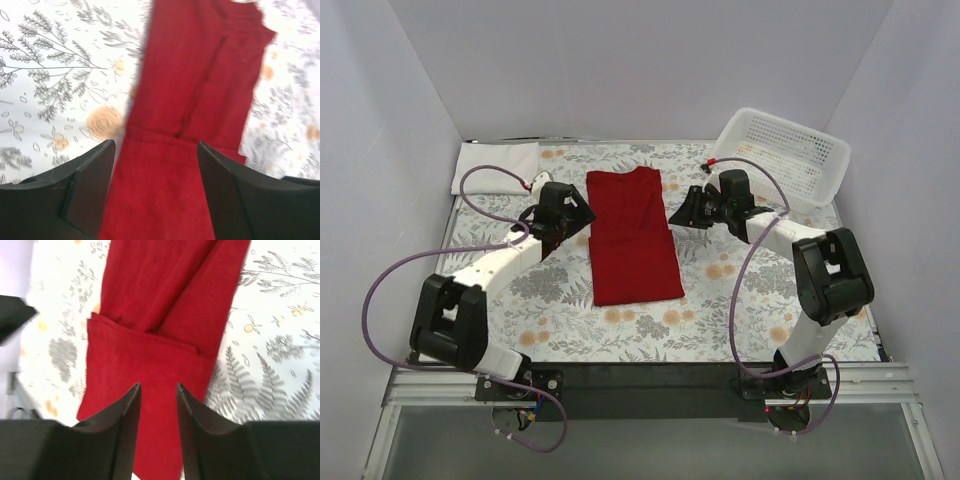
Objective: Fold and stack the t-shirts
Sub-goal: Fold the tshirt
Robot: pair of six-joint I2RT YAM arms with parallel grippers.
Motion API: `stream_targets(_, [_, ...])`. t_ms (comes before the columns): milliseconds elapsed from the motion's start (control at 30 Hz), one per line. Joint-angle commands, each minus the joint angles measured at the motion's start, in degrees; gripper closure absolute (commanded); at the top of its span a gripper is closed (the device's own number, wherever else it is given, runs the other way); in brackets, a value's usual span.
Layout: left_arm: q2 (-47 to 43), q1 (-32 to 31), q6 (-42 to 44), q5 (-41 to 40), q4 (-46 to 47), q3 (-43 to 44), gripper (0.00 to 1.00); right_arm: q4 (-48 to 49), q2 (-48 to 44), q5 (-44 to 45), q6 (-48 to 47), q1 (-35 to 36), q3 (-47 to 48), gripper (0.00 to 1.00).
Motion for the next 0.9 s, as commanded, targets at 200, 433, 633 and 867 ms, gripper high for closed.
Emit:
stream_targets(200, [-12.36,-15.76,0.96,-7.79,-25.12,-2.97,0.26,-32.60,-14.14,24.04,-13.54,9.78,-4.22,0.45])
stream_targets(433, [-13.25,-23.51,-5.56,-6.55,-32.69,-8.25,0.30,-37.09,-19.42,28.36,-9.94,17.87,-11.52,0.42])
stream_targets(633, [-10.88,-24.75,-5.91,-5.94,-30.23,-8.87,0.38,-36.66,-20.13,30.55,-8.00,21.39,-13.11,0.43])
stream_targets(867, [-7.89,-24.75,-6.00,-5.93,-27.77,-9.05,0.45,-35.60,-19.34,30.64,-8.00,22.53,-13.02,0.43])
